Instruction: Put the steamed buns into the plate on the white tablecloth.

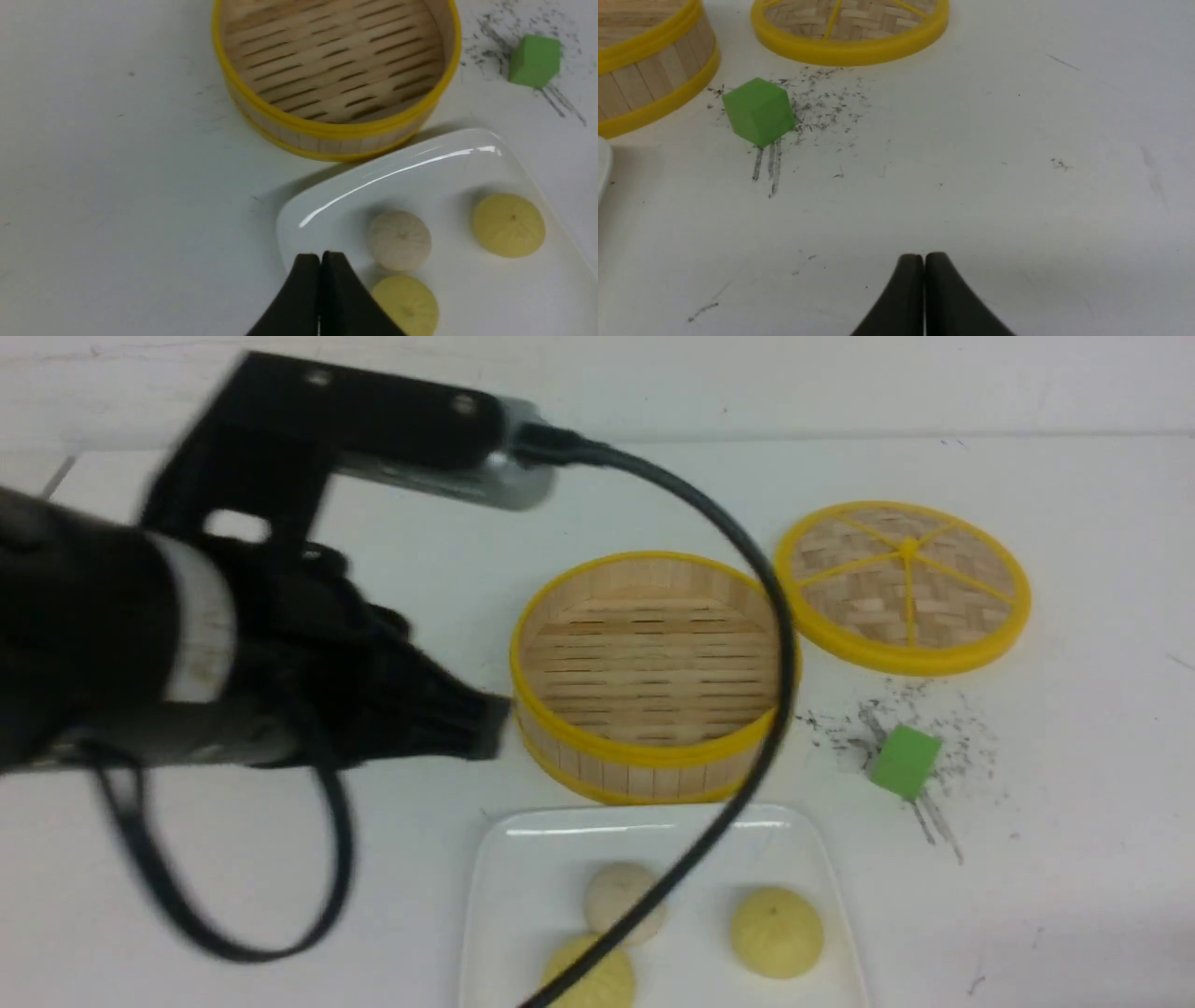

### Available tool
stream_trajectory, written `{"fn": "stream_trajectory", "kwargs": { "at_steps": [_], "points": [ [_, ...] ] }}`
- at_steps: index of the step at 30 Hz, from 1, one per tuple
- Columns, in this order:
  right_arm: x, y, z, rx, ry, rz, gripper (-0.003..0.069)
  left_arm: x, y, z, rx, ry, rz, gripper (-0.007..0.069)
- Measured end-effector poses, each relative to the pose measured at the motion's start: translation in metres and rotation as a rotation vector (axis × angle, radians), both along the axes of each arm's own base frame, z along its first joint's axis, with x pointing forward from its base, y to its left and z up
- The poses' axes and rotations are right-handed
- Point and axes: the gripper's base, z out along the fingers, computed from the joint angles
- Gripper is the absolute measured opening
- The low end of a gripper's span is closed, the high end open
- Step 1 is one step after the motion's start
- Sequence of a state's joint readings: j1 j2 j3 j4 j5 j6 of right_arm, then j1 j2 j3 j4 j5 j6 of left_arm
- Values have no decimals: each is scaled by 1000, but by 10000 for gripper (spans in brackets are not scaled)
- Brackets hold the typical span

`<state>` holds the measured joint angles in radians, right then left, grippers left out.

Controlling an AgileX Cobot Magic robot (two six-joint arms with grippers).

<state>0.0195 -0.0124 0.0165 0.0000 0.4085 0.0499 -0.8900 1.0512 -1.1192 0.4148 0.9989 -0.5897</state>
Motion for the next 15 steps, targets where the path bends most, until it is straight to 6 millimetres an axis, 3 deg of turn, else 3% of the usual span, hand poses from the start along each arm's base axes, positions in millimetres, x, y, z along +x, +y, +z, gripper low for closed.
{"fn": "stream_trajectory", "kwargs": {
  "at_steps": [4,7,8,13,15],
  "points": [
    [0,0,0,0,0,-1,29,-25,37,3,20,8,62,23],
    [0,0,0,0,0,-1,29,-42,58,-17,-9,22,85,23],
    [0,0,0,0,0,-1,30,-48,64,-34,-15,36,93,23],
    [0,0,0,0,0,-1,29,-59,69,-85,-168,40,96,23],
    [0,0,0,0,0,-1,33,-60,65,-94,-264,30,84,24]
  ]
}}
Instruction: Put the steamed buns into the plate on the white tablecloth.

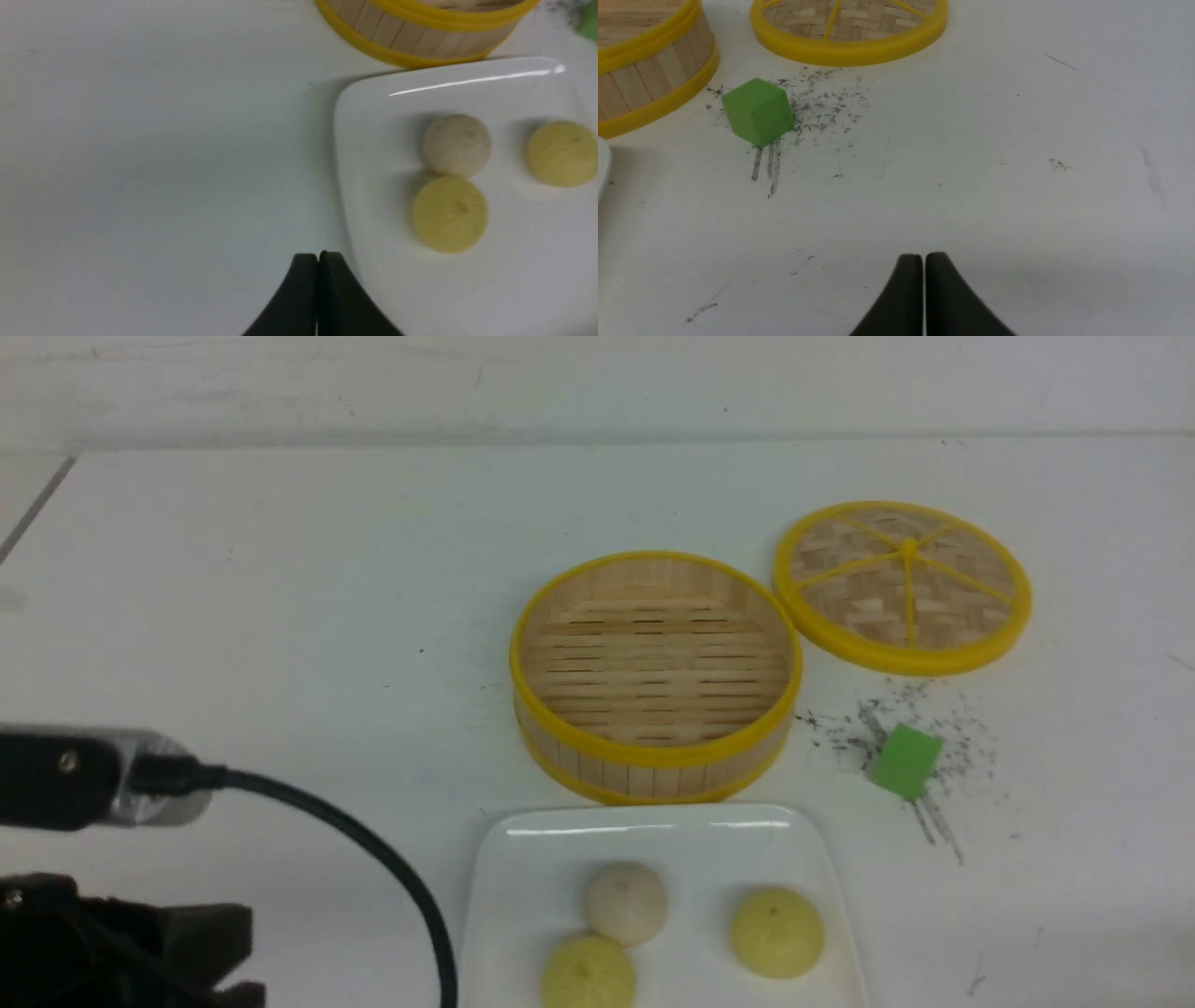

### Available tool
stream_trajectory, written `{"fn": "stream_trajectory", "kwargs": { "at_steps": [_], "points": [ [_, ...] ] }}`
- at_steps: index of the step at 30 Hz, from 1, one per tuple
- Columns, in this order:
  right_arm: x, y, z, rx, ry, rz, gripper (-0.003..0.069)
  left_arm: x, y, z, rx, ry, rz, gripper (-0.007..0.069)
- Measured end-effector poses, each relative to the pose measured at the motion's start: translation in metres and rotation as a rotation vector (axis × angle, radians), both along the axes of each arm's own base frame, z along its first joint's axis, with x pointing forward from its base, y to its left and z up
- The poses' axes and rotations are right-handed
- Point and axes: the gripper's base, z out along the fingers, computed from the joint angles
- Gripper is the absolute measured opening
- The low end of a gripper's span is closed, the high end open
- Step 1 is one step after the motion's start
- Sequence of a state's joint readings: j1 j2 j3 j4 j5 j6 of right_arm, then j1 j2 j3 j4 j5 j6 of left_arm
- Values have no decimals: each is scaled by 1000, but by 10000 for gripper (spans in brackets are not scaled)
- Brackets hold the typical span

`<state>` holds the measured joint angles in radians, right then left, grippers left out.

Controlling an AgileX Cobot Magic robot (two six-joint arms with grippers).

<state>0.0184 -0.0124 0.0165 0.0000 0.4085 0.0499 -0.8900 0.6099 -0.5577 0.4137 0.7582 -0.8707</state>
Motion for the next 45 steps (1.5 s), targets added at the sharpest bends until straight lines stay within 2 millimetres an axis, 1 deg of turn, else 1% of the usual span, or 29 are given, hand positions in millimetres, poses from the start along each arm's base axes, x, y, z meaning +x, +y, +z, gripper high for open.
{"fn": "stream_trajectory", "kwargs": {
  "at_steps": [3,6,12,23,26,28,30,31,34,38,40,45],
  "points": [
    [0,0,0,0,0,0,37,1,-10,-4,-161,-40,-29,30],
    [0,0,0,0,0,0,41,2,-15,-1,-236,-83,-53,32],
    [0,0,0,0,0,0,50,5,-13,2,-177,-166,-67,33],
    [0,0,0,0,-1,0,64,5,-11,1,-149,-177,-66,37],
    [0,0,0,0,-1,0,68,3,-9,-4,-109,-181,-89,39],
    [0,0,0,0,-1,0,72,-2,0,-11,-92,-180,-98,41],
    [0,0,0,0,-1,0,75,-6,9,-18,-90,-182,-72,42],
    [0,0,0,0,-1,0,76,-8,13,-19,-86,-198,-68,43],
    [0,0,0,0,-1,0,80,-13,26,-33,-72,-250,-12,44],
    [0,0,0,0,-1,0,81,-18,44,-54,-21,-367,118,50],
    [0,0,0,0,-1,0,83,-21,52,-65,9,-391,194,51],
    [0,0,0,0,-1,0,83,-26,67,-102,64,-358,407,55]
  ]
}}
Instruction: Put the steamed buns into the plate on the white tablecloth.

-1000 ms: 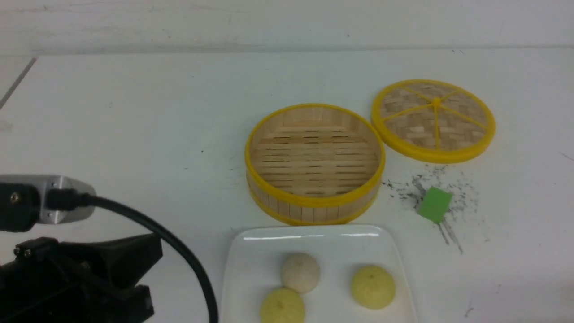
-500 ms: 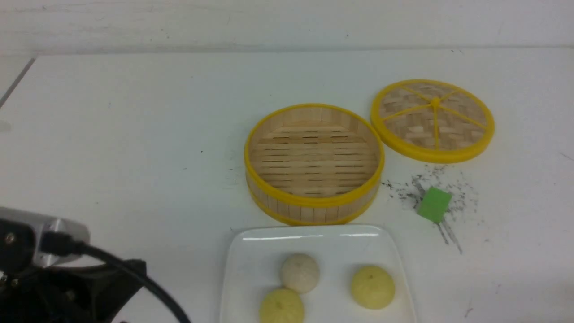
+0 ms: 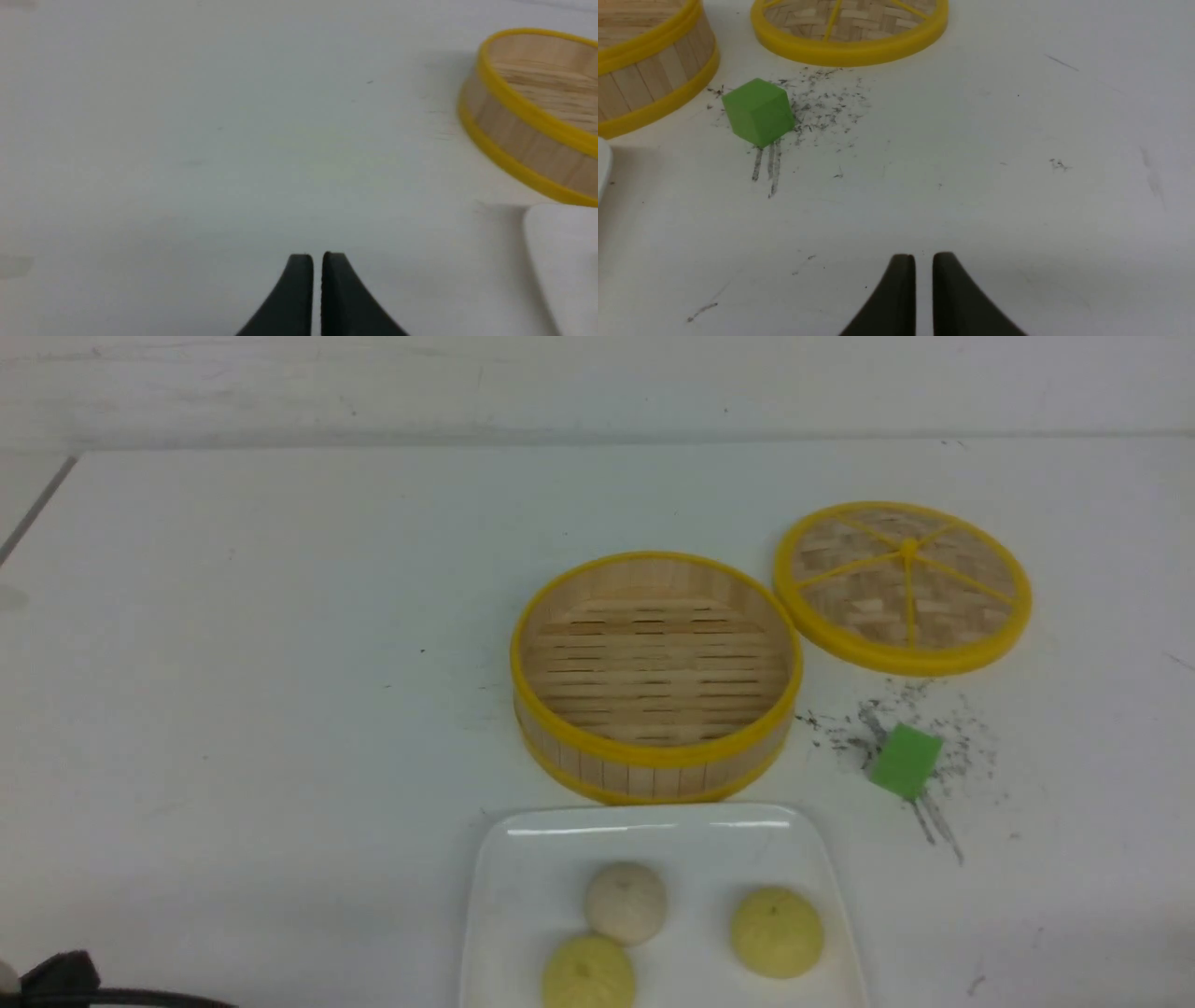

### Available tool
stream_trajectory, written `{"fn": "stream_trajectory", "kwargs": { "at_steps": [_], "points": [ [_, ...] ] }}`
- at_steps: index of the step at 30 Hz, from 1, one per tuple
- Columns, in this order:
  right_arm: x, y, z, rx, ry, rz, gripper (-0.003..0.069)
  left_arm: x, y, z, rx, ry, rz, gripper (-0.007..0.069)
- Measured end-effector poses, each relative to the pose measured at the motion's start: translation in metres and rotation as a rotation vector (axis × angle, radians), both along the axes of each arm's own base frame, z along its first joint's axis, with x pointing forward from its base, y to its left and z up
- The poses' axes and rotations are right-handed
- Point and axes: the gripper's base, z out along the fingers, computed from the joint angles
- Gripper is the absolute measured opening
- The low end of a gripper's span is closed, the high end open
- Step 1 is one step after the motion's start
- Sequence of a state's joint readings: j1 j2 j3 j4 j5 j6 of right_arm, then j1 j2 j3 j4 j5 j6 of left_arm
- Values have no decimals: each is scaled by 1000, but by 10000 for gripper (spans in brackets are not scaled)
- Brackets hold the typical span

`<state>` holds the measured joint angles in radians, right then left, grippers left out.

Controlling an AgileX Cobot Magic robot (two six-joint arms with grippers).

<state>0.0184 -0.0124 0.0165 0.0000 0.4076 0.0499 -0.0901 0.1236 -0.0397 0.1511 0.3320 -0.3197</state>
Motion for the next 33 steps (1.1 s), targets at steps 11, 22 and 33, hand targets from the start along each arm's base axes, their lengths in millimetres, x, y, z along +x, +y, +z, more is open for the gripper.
{"fn": "stream_trajectory", "kwargs": {
  "at_steps": [11,22,33],
  "points": [
    [0,0,0,0,0,0,94,-8,5,-17,21,-42,70,57],
    [0,0,0,0,0,0,109,-9,2,-18,54,-32,2,71],
    [0,0,0,0,0,0,121,-9,2,-18,54,-31,0,76]
  ]
}}
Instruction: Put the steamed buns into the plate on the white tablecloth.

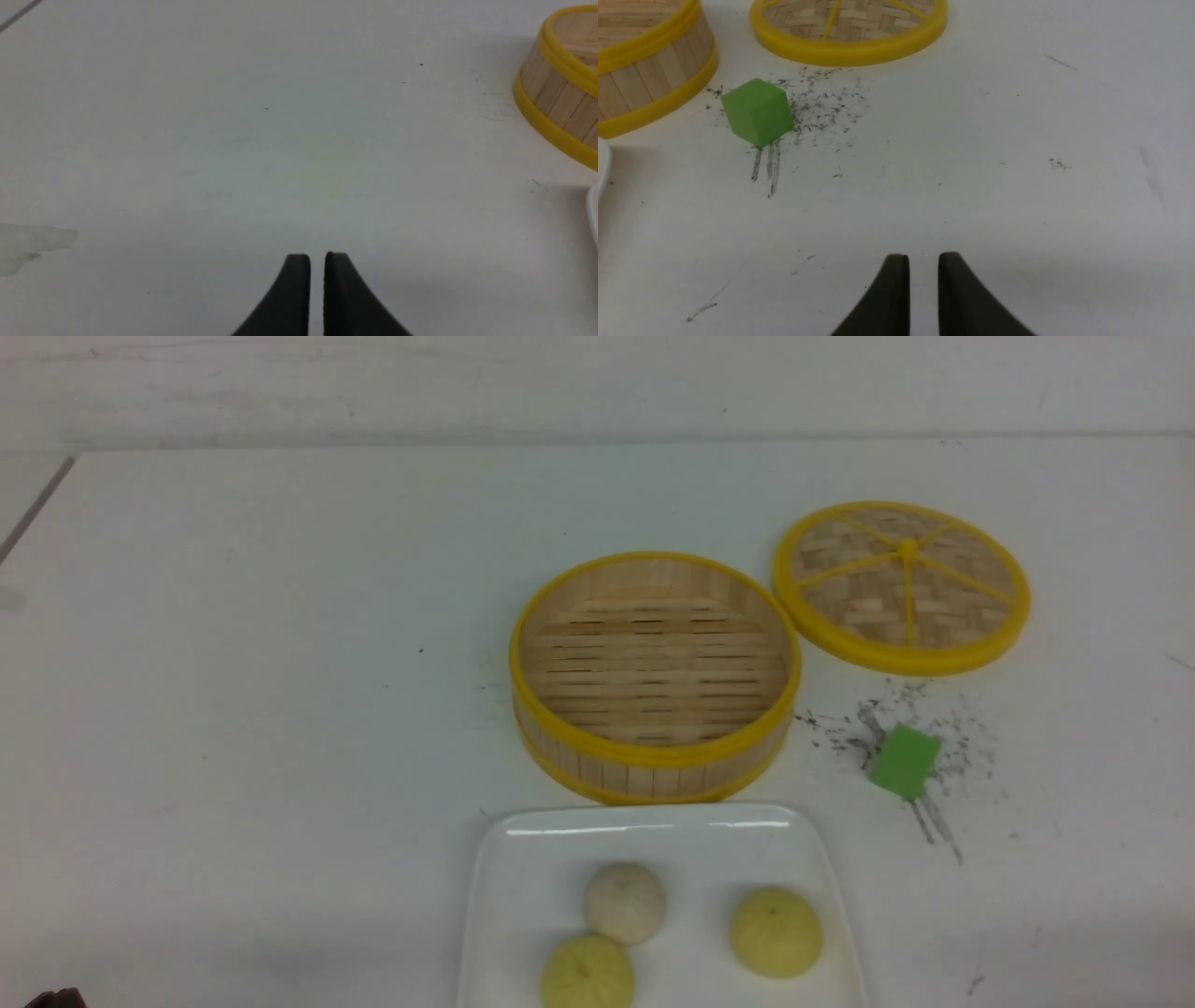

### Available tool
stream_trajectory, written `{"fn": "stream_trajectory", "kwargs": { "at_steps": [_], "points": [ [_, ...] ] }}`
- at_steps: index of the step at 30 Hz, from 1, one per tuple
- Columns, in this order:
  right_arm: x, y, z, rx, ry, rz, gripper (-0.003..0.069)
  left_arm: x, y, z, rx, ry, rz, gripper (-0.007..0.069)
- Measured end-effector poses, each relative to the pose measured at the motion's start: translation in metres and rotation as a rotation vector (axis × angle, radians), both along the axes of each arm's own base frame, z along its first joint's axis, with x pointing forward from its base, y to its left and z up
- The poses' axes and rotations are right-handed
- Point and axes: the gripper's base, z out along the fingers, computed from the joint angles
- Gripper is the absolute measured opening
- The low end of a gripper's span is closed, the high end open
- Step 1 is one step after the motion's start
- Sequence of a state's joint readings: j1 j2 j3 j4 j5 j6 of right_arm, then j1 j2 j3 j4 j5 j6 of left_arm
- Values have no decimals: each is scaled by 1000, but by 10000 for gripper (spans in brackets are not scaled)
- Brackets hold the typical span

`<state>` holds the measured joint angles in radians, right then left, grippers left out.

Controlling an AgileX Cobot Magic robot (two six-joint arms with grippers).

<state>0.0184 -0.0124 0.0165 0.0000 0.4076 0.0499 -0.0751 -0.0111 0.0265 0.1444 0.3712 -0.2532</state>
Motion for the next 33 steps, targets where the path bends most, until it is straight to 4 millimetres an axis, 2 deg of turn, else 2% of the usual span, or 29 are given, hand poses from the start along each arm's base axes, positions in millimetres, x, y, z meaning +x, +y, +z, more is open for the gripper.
{"fn": "stream_trajectory", "kwargs": {
  "at_steps": [33],
  "points": [
    [0,0,0,0,0,0,155,0,0,0,5,0,0,90]
  ]
}}
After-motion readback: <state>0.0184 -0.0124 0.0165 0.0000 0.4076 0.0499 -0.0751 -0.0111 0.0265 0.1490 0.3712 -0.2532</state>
